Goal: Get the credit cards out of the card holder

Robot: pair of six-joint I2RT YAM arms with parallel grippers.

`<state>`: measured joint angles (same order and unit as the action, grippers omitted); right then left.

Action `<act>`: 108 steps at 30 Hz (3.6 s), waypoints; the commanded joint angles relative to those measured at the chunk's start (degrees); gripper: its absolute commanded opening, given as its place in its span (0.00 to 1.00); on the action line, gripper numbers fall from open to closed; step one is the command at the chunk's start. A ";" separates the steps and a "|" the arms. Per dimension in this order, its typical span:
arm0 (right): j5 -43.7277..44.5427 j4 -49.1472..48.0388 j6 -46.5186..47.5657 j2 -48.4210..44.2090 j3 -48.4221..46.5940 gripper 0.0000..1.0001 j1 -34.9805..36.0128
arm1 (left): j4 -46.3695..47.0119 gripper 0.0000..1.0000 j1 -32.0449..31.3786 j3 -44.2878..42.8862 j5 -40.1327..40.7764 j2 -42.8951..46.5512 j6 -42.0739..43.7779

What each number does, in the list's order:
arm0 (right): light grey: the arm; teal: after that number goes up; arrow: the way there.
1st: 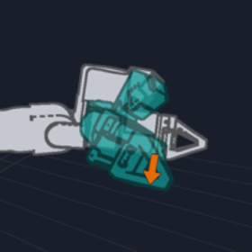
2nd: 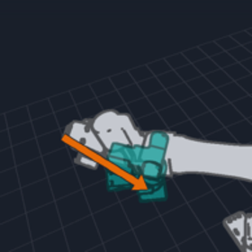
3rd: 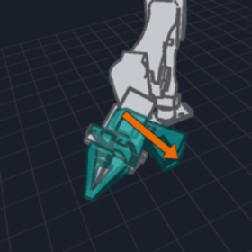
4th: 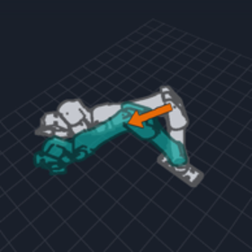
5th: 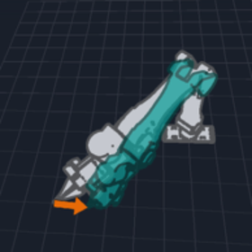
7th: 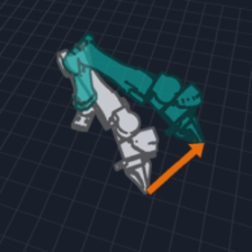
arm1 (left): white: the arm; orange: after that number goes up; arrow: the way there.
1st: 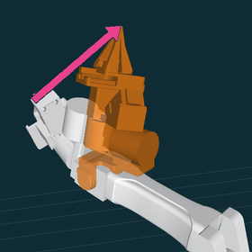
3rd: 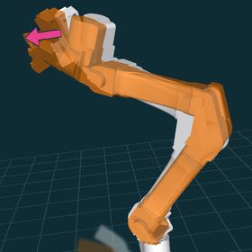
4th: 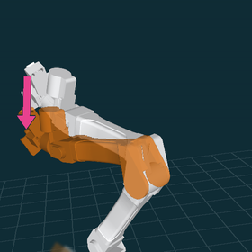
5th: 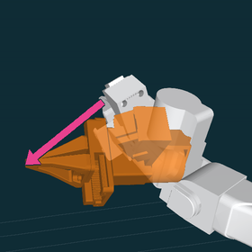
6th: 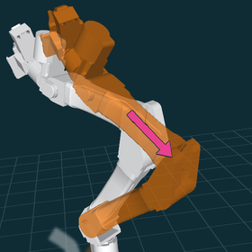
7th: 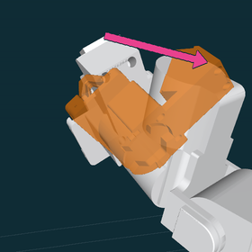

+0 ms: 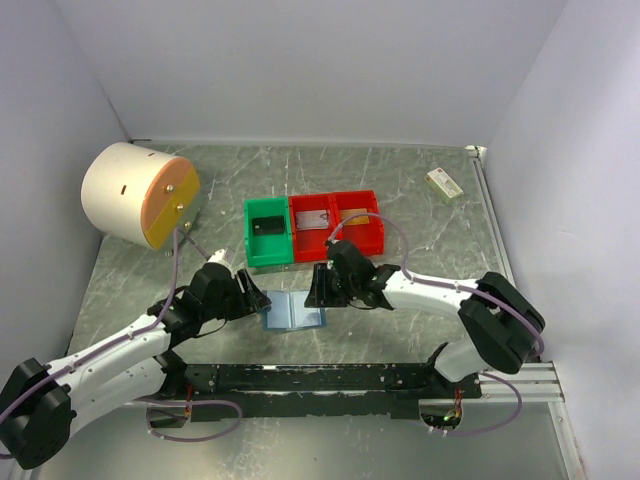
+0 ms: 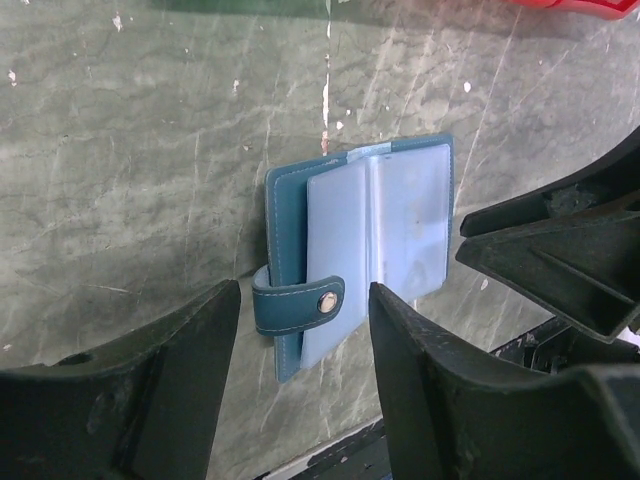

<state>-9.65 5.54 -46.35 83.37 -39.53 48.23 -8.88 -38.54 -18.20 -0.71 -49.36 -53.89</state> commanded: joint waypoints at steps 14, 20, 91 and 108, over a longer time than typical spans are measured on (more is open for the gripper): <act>-0.50 2.38 1.08 4.99 -3.71 0.37 0.19 | 2.52 0.56 0.24 0.09 -5.90 -2.42 4.07; -1.25 1.72 0.95 6.23 -3.56 0.36 0.19 | 1.38 0.44 0.22 -0.96 -5.44 -6.81 5.49; -9.94 0.73 3.42 4.63 -4.60 0.43 -4.03 | -0.45 0.59 -0.19 0.74 1.20 2.63 1.68; -9.56 0.81 2.02 9.54 -4.81 0.40 -4.02 | 1.22 0.52 -0.25 -1.76 -1.66 -7.34 6.68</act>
<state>-19.79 6.57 -43.51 91.57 -43.75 44.21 -9.39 -38.57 -18.17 -0.95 -55.90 -48.82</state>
